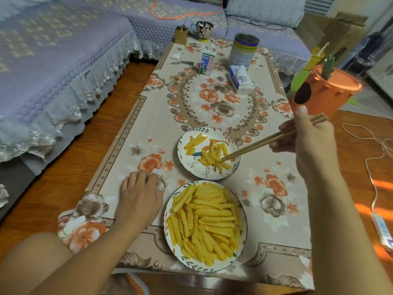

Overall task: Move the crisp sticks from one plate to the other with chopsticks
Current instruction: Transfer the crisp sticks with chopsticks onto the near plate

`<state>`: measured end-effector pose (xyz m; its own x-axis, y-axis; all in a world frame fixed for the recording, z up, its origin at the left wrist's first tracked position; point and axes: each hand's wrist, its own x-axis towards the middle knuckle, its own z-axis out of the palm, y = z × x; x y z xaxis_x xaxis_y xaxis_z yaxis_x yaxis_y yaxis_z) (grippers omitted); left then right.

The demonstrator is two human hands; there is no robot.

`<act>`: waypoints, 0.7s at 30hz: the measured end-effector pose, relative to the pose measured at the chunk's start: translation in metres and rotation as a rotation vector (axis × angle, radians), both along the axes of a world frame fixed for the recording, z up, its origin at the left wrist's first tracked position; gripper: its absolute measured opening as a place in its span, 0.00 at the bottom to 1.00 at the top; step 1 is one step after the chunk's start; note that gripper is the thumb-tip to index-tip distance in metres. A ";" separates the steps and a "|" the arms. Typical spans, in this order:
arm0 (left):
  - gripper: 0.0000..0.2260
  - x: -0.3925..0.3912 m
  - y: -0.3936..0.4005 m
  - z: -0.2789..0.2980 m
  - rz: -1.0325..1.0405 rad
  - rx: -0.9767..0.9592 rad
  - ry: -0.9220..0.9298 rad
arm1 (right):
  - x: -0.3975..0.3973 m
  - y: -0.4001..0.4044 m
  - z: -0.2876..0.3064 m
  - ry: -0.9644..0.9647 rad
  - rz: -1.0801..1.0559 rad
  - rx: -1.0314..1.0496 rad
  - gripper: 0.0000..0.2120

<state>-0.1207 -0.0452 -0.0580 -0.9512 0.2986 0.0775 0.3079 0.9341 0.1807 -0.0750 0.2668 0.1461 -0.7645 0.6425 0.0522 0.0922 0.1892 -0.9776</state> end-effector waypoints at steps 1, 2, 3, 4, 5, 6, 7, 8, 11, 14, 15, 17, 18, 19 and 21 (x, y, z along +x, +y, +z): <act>0.19 0.000 0.000 0.000 -0.001 -0.001 0.003 | 0.006 -0.001 0.005 -0.013 0.076 -0.032 0.23; 0.19 0.000 0.000 0.000 -0.003 -0.001 0.005 | 0.011 -0.004 0.008 -0.032 0.146 -0.048 0.23; 0.18 0.000 0.000 -0.001 -0.002 0.000 0.007 | 0.016 -0.006 0.009 -0.059 0.204 -0.044 0.23; 0.18 0.000 0.000 -0.001 -0.002 0.003 0.008 | 0.020 -0.008 0.008 -0.088 0.245 -0.025 0.24; 0.18 0.000 0.000 -0.001 -0.001 0.006 0.008 | 0.023 -0.010 0.005 -0.118 0.274 -0.002 0.24; 0.17 0.000 -0.001 -0.001 0.000 0.007 0.010 | 0.025 -0.012 0.002 -0.145 0.297 0.017 0.24; 0.17 0.001 0.000 -0.001 0.000 0.007 0.012 | 0.028 -0.012 -0.002 -0.169 0.317 0.032 0.24; 0.17 0.001 0.000 -0.001 -0.001 0.007 0.013 | 0.030 -0.012 -0.004 -0.195 0.334 0.048 0.24; 0.17 0.001 0.000 -0.002 -0.001 0.008 0.017 | 0.035 -0.006 -0.001 -0.235 0.336 0.078 0.22; 0.17 0.001 -0.001 -0.003 -0.003 0.004 0.015 | 0.032 0.005 0.004 -0.132 0.217 0.020 0.21; 0.17 0.000 -0.001 -0.003 -0.004 0.000 0.015 | 0.028 0.009 0.002 -0.093 0.153 0.016 0.21; 0.17 0.000 -0.001 -0.003 -0.003 -0.006 0.016 | 0.016 0.015 -0.008 -0.059 0.039 0.029 0.21; 0.17 0.000 0.000 -0.003 -0.004 -0.003 0.016 | 0.010 0.015 -0.015 -0.065 0.007 0.036 0.21; 0.17 0.000 -0.001 -0.003 -0.005 0.001 0.016 | 0.003 0.014 -0.023 -0.078 -0.008 0.046 0.21; 0.17 0.000 0.000 -0.003 -0.009 -0.003 0.016 | -0.007 0.009 -0.038 -0.085 -0.021 0.072 0.22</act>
<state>-0.1206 -0.0455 -0.0609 -0.9472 0.3071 0.0920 0.3189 0.9318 0.1733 -0.0824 0.2754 0.1080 -0.7544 0.6555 0.0347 0.1785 0.2558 -0.9501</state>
